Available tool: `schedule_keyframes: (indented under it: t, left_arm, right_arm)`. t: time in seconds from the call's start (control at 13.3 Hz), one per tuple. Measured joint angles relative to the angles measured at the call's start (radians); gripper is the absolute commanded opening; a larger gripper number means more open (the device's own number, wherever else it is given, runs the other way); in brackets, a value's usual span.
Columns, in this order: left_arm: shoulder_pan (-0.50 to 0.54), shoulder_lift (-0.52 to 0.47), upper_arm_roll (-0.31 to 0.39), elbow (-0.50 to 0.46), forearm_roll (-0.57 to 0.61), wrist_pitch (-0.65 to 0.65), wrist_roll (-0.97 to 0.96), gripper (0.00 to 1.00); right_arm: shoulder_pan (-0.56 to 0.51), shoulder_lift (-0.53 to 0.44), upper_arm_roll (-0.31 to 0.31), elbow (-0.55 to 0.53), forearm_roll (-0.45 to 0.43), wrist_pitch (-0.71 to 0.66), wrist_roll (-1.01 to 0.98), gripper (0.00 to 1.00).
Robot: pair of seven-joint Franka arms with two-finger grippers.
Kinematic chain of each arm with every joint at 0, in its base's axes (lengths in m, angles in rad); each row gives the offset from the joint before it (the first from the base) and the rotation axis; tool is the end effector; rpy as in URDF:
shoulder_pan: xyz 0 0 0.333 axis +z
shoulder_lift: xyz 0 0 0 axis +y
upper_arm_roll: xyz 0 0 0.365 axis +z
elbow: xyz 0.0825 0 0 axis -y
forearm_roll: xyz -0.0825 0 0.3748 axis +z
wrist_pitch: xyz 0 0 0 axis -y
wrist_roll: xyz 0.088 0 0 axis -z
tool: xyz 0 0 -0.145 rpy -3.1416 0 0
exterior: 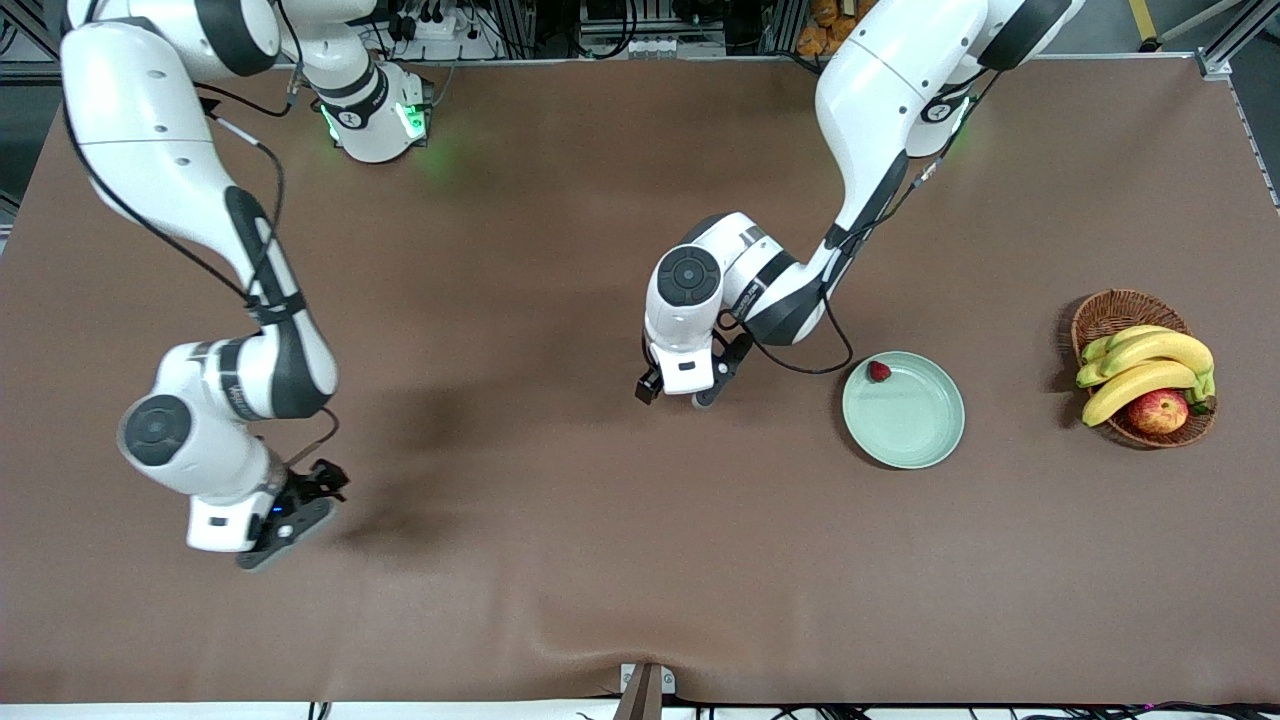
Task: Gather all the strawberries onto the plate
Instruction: 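Reach the left gripper to the strawberry while the right gripper reaches the last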
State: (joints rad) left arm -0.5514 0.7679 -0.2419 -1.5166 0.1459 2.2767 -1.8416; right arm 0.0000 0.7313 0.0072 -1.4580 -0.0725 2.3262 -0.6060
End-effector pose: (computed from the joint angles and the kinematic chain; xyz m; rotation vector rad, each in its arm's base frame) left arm 0.5450 -0.4996 0.2212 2.7140 1.5202 -0.0766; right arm 0.7654 0.0011 0.2679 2.8840 0.9832 0.1765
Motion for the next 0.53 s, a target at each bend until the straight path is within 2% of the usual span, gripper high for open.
schedule_keyframes:
  t: [0.23, 0.45, 0.53]
  left_arm:
    - [0.000, 0.032, 0.004, 0.004, 0.000, 0.001, -0.051, 0.87]
    - [-0.001, 0.051, 0.004, 0.023, 0.000, 0.001, -0.087, 0.86]
    - [-0.001, 0.054, 0.004, 0.026, 0.000, 0.001, -0.091, 0.84]
  right_arm:
    - [-0.079, -0.025, -0.006, -0.030, 0.000, -0.016, 0.041, 1.00]
    - [-0.094, -0.098, -0.008, -0.142, -0.001, -0.017, 0.223, 1.00]
    - [-0.094, -0.130, -0.011, -0.190, -0.002, -0.019, 0.278, 1.00]
